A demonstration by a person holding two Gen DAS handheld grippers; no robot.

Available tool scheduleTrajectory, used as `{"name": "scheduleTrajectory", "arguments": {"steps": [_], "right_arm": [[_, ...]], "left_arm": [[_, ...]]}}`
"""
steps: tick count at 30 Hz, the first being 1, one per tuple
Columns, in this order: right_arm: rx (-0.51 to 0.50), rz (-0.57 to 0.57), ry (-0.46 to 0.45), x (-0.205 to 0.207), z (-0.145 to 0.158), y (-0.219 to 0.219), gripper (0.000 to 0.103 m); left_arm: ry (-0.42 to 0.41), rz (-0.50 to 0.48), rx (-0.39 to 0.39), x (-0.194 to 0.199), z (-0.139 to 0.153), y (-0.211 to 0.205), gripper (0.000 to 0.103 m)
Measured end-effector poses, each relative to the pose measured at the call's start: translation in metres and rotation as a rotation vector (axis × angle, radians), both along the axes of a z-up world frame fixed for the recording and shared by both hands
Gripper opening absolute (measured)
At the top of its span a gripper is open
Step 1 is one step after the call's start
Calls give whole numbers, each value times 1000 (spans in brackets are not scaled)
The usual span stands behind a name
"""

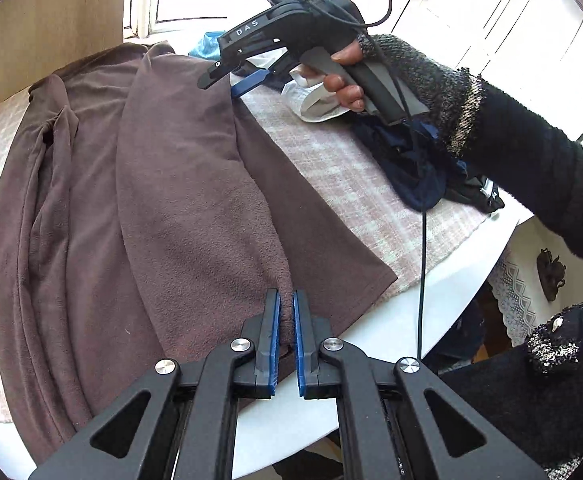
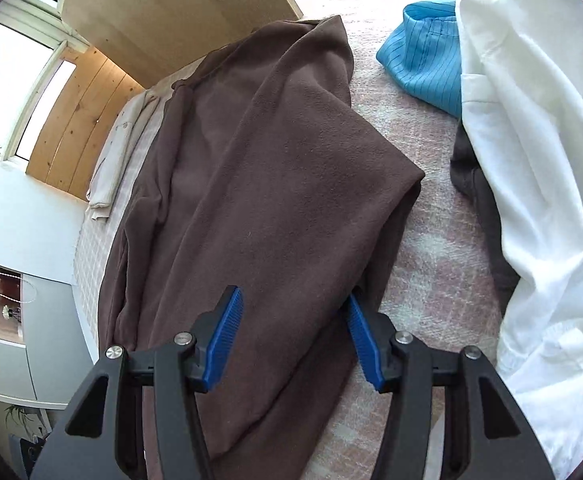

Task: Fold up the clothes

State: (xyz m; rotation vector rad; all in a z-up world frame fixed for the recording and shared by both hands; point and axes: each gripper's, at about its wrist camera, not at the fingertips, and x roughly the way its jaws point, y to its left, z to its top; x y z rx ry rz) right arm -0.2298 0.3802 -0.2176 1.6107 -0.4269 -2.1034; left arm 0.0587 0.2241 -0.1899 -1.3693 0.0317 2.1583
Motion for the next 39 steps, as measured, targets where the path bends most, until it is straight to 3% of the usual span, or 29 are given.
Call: {"name": "scheduleTrajectory", "arguments": {"steps": [1,2,7,11,15,21,24,25,29,31,33,37,39], "right_arm": [[6,-1,10,-3,1,1,28],[-1,-6,12,-5,3,3,6],[-38,-27,67,-12,22,15,6],[17,-12,78,-19,26,17,6],[108,7,80,-22,13,14,6],[93,-57,97,-31,8,26,6],[120,-33,68,-35,-2,21,5],[129,-21,70,-35,-1,19,5],[107,9,28,-29,7,23,13],[97,13,46,-21,14,28,20],[86,-1,55,-21,17,33,36],[64,-30,72,-21,21,41,40],[45,-33,71,-24,19,42,40]], "left_arm": [[1,-3,-7,-1,0,2,5],[2,-6,-13,-1,0,5,5],[1,-19,-54,-1,-1,10,5],[21,-34,-82,1,0,20,5],[18,-91,-90,-2,-11,47,5],[7,-131,-73,-7,-28,84,5],[12,-129,-75,-11,-39,95,6],[-12,-140,-69,-10,-44,97,14],[-13,-140,-39,8,-26,73,21],[0,-118,-53,19,-14,57,31],[21,-116,-82,27,-7,50,31],[74,-165,-122,24,-13,78,33],[128,-208,-189,21,-25,103,36]]}}
